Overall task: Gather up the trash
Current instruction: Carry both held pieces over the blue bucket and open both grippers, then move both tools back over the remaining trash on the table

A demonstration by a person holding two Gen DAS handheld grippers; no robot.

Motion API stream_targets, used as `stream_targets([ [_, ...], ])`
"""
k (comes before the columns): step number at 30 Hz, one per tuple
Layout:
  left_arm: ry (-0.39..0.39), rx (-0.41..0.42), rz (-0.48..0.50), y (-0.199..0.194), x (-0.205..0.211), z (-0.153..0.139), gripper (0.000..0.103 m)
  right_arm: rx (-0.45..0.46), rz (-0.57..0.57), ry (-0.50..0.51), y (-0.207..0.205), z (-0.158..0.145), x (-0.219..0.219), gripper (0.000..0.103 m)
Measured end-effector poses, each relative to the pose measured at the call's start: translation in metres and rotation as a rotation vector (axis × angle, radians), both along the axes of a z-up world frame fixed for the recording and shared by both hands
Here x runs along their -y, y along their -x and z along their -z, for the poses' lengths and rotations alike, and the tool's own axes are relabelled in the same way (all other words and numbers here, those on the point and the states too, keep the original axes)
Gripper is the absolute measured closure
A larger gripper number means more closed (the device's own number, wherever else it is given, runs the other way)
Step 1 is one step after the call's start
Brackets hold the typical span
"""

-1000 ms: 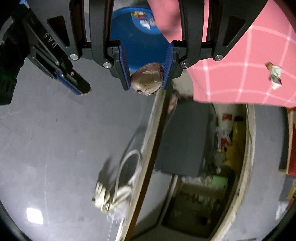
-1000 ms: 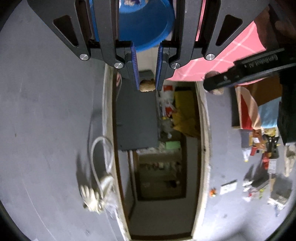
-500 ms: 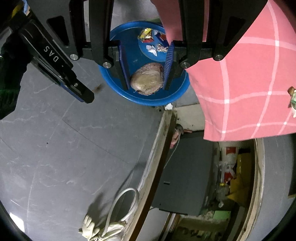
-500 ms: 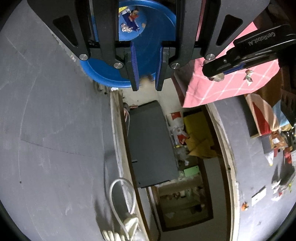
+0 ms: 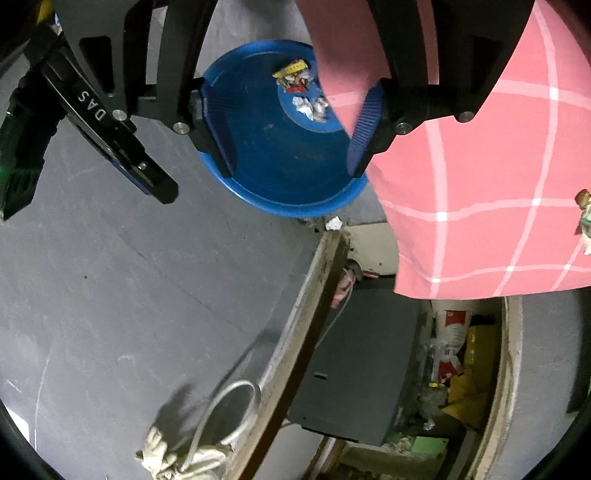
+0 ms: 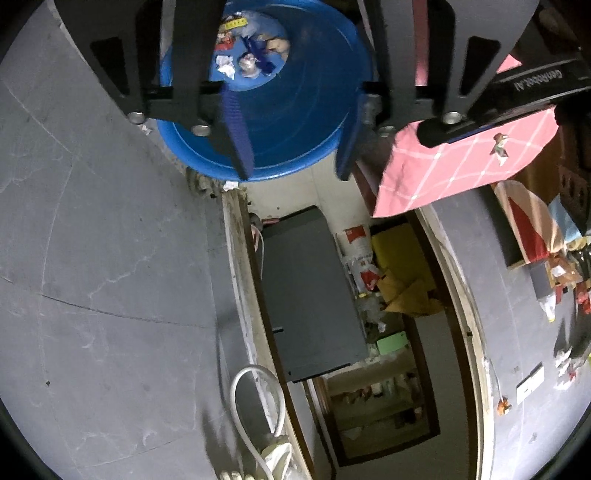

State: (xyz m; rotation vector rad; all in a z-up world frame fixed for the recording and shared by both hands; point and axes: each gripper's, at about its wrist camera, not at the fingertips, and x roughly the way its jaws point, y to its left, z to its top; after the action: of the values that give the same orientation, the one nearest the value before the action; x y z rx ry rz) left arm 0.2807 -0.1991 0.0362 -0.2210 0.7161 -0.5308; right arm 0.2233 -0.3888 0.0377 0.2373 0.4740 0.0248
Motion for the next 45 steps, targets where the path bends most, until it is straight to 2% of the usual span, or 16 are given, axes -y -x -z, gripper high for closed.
stream_targets([
  [2,0.003,0.009,-0.018,0.001,-0.009,-0.002,0.043,0.018,-0.002,0.003,0.002,-0.002,-0.002,0.050],
  [3,0.005,0.018,-0.031,0.001,-0.015,-0.004,0.039,0.025,-0.004,0.003,0.003,-0.002,-0.003,0.044],
  [4,0.008,0.033,-0.049,0.003,-0.021,-0.007,0.037,0.037,-0.007,0.001,0.004,-0.004,-0.004,0.033],
  [5,0.011,0.056,-0.077,0.005,-0.029,-0.010,0.031,0.050,-0.009,-0.001,0.005,-0.005,-0.006,0.028],
  [9,0.011,0.168,-0.161,0.020,-0.055,-0.024,0.013,0.135,-0.040,0.000,0.011,-0.017,-0.018,0.019],
  [11,-0.004,0.230,-0.203,0.029,-0.067,-0.032,0.008,0.177,-0.052,0.006,0.013,-0.021,-0.026,0.013],
  [15,-0.044,0.346,-0.279,0.045,-0.089,-0.046,0.005,0.274,-0.097,0.024,0.021,-0.032,-0.045,0.000],
  [20,-0.062,0.404,-0.355,0.058,-0.114,-0.054,0.004,0.381,-0.153,0.050,0.029,-0.041,-0.071,0.000],
  [26,-0.077,0.421,-0.415,0.069,-0.139,-0.056,0.004,0.467,-0.205,0.070,0.035,-0.049,-0.096,0.000],
  [35,-0.141,0.477,-0.481,0.080,-0.173,-0.060,0.004,0.533,-0.268,0.062,0.034,-0.054,-0.126,0.000],
  [45,-0.214,0.534,-0.541,0.089,-0.211,-0.051,0.003,0.562,-0.358,0.110,0.031,-0.050,-0.163,0.000],
])
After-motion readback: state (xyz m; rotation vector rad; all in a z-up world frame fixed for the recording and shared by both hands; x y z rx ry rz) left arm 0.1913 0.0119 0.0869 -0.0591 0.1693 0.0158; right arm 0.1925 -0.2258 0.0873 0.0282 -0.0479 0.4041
